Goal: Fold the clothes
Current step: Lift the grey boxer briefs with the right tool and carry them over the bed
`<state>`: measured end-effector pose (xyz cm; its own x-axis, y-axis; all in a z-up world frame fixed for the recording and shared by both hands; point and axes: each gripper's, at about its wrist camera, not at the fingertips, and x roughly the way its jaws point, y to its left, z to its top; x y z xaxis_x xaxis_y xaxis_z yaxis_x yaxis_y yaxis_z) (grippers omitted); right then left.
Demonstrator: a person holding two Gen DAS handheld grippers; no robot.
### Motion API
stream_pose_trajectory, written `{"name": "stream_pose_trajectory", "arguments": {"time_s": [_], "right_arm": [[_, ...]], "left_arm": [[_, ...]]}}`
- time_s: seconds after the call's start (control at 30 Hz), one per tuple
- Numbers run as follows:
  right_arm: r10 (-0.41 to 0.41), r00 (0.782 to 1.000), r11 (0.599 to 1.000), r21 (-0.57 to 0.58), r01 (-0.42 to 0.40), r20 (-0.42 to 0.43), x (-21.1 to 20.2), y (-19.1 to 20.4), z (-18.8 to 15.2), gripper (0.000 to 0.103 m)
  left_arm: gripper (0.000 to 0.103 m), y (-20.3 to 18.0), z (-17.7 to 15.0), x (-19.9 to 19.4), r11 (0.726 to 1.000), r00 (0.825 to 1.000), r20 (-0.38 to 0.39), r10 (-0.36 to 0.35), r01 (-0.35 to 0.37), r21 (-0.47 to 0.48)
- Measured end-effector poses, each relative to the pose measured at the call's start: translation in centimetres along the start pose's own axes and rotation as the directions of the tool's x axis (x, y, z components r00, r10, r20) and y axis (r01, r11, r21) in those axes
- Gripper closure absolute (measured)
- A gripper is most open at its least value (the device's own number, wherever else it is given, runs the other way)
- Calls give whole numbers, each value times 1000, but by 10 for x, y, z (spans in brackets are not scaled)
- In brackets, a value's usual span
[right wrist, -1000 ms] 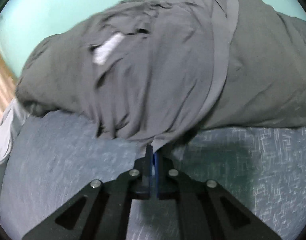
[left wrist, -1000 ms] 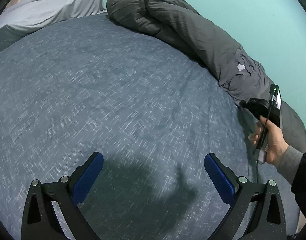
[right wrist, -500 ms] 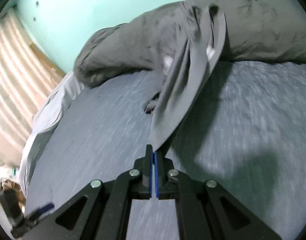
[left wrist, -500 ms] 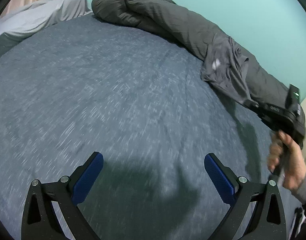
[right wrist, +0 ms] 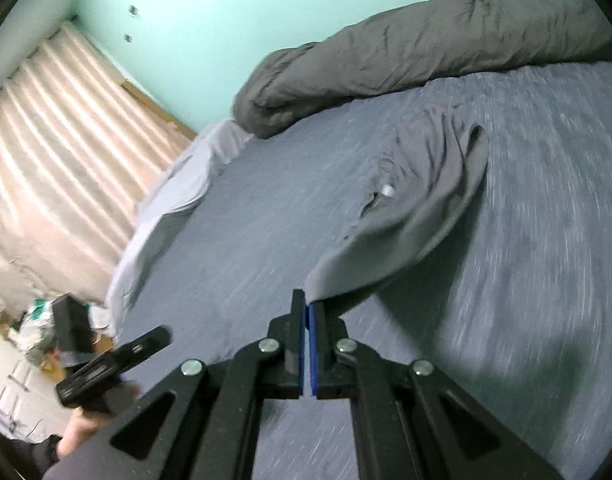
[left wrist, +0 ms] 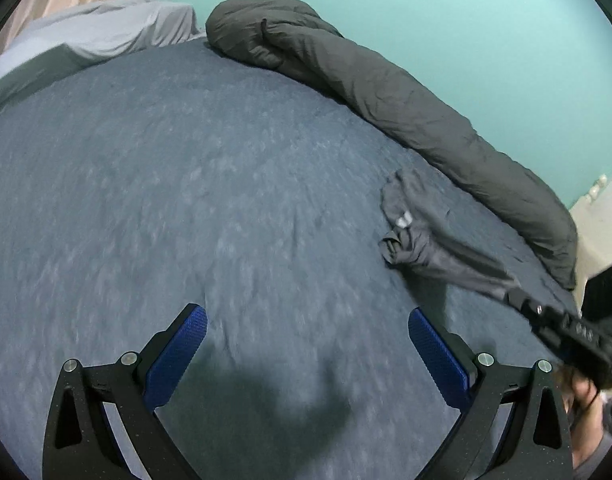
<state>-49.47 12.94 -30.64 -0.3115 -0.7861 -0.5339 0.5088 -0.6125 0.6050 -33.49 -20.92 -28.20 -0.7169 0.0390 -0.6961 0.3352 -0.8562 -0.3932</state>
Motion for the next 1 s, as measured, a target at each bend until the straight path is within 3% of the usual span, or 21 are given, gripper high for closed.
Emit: {"name": "stream_pose_trajectory", "arguments": {"time_s": [0.17, 0.47, 0.73, 1.0], "right_arm": [[53, 998, 999, 9, -53, 27, -27, 12, -50, 102], [41, 997, 998, -49, -37, 71, -66, 40, -112, 102], [9, 990, 1000, -16, -7, 139, -146, 116, -168, 102], [-30, 982, 996, -78, 45, 185, -230, 190, -180, 102]], "left_arm": [[0, -1, -39, -23, 999, 999, 14, -41, 41, 10], [0, -11, -91, -74, 994, 994, 52, -92, 88, 63], [0, -6, -132, -161, 991, 990, 56, -127, 125, 46], [0, 5, -158, -228, 986, 984, 72, -165, 163, 22]]}}
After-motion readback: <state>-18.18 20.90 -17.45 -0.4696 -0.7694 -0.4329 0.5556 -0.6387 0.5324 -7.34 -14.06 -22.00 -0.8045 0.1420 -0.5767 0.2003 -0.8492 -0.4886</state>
